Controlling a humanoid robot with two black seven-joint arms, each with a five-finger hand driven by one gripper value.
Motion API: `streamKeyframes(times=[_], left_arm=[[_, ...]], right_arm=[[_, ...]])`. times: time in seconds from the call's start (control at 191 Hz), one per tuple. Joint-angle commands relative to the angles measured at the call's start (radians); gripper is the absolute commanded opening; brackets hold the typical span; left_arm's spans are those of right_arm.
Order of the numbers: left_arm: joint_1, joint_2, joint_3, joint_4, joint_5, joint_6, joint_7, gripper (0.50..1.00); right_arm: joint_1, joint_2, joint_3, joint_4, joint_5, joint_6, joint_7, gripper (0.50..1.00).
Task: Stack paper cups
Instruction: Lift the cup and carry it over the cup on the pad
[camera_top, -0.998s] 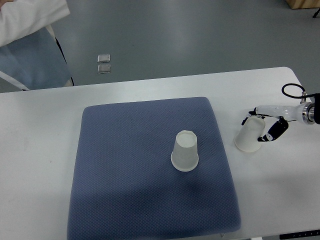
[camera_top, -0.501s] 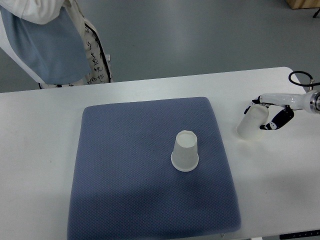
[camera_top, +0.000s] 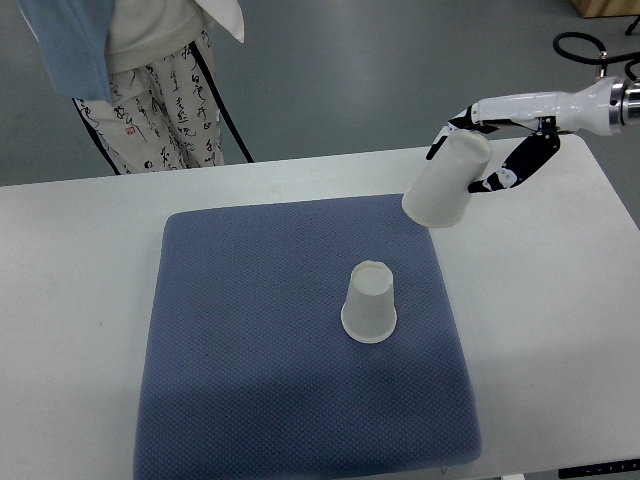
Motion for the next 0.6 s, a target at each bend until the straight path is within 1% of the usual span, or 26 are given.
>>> streamKeyframes(times=[0.0, 0.089, 0.188, 0.303, 0.595], left_arm=[[0.0, 0.0, -0.001, 0.001, 0.0, 0.0, 0.0, 1.0], [0.0, 0.0, 0.001, 0.001, 0.0, 0.001, 0.0, 1.0], [0.0, 0.0, 0.001, 0.001, 0.0, 0.0, 0.0, 1.0], [0.0, 0.0, -0.001, 0.001, 0.0, 0.0, 0.0, 1.0], [0.0, 0.0, -0.001, 0.001, 0.0, 0.001, 0.0, 1.0]], right_arm=[[0.014, 0.019, 0.037, 0.046, 0.0, 0.03, -0.004, 0.676], [0.041, 0.03, 0.039, 0.091, 0.0, 0.03, -0.009, 0.678], [0.043, 0.041, 0.036, 0.11, -0.003, 0.03, -0.017, 0.68], [0.035, 0.042, 0.026, 0.111, -0.011, 0.03, -0.046, 0.693], [0.001, 0.077, 0.02, 0.117, -0.02, 0.03, -0.052, 0.699]])
